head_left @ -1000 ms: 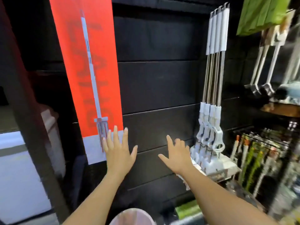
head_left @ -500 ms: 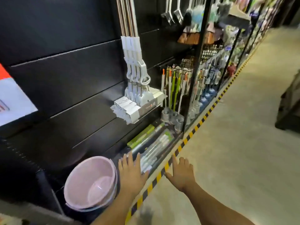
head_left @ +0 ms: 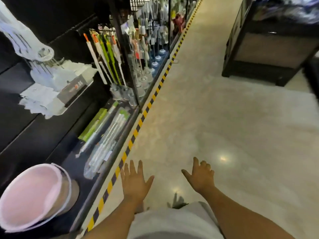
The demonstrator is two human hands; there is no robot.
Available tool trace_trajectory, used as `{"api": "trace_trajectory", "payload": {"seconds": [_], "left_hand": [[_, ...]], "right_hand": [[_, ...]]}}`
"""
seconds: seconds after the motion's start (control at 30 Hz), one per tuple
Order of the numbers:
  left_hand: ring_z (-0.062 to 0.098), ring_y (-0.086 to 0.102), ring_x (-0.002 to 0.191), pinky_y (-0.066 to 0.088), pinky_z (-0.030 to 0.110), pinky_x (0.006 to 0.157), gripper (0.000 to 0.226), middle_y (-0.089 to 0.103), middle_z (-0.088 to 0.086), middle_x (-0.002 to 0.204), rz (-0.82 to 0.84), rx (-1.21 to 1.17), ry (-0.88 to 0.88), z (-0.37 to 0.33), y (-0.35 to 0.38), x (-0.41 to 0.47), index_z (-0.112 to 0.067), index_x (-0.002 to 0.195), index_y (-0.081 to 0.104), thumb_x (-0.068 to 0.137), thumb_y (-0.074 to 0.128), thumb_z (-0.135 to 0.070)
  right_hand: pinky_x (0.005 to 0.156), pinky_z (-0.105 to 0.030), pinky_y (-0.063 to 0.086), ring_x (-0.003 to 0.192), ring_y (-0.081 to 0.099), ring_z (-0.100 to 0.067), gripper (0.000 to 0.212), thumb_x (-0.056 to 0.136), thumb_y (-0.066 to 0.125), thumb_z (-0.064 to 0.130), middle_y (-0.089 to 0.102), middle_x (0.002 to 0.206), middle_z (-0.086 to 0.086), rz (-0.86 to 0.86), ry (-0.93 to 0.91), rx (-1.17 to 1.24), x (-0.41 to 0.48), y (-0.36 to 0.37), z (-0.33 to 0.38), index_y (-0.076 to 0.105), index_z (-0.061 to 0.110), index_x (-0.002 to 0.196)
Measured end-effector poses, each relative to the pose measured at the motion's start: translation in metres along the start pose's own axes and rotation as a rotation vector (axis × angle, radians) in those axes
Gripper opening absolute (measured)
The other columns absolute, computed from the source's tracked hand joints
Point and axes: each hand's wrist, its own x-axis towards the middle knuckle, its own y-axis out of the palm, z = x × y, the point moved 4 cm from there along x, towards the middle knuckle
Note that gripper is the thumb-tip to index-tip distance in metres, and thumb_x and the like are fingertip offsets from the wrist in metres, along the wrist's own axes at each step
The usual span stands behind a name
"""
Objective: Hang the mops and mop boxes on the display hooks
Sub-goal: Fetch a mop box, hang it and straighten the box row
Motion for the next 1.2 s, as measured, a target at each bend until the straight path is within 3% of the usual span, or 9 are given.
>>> {"api": "trace_trajectory", "payload": {"seconds": [0.53, 0.87, 1.2], "left_hand": [[0.035, 0.014, 0.147, 0.008, 0.046, 0.120, 0.078, 0.017, 0.015, 0.160, 0.152, 0.197, 0.456, -0.249, 0.020, 0.023, -0.020, 0.154, 0.017, 0.093, 0.032, -0.066], [0.033, 0.010, 0.149, 0.006, 0.045, 0.120, 0.075, 0.015, 0.013, 0.161, 0.261, 0.395, 0.966, -0.480, 0.045, 0.029, -0.021, 0.154, 0.015, 0.095, 0.028, -0.065], [0.035, 0.012, 0.148, 0.008, 0.046, 0.121, 0.074, 0.019, 0.014, 0.160, 0.269, 0.543, 1.264, -0.692, 0.056, 0.036, -0.019, 0.153, 0.019, 0.095, 0.027, -0.064]], "right_hand": [[0.104, -0.044, 0.036, 0.130, 0.038, -0.036, 0.075, 0.097, 0.036, 0.060, 0.037, 0.144, -0.019, 0.003, 0.512, 0.426, -0.053, 0.023, -0.211, 0.018, 0.013, 0.153], [0.103, -0.041, 0.037, 0.130, 0.039, -0.035, 0.073, 0.097, 0.036, 0.060, 0.039, 0.142, -0.018, -0.055, 0.939, 0.574, -0.070, -0.003, -0.352, 0.021, 0.012, 0.151], [0.104, -0.037, 0.038, 0.131, 0.040, -0.031, 0.075, 0.097, 0.035, 0.061, 0.039, 0.145, -0.017, -0.193, 1.187, 0.756, -0.041, -0.056, -0.475, 0.020, 0.013, 0.153]]}}
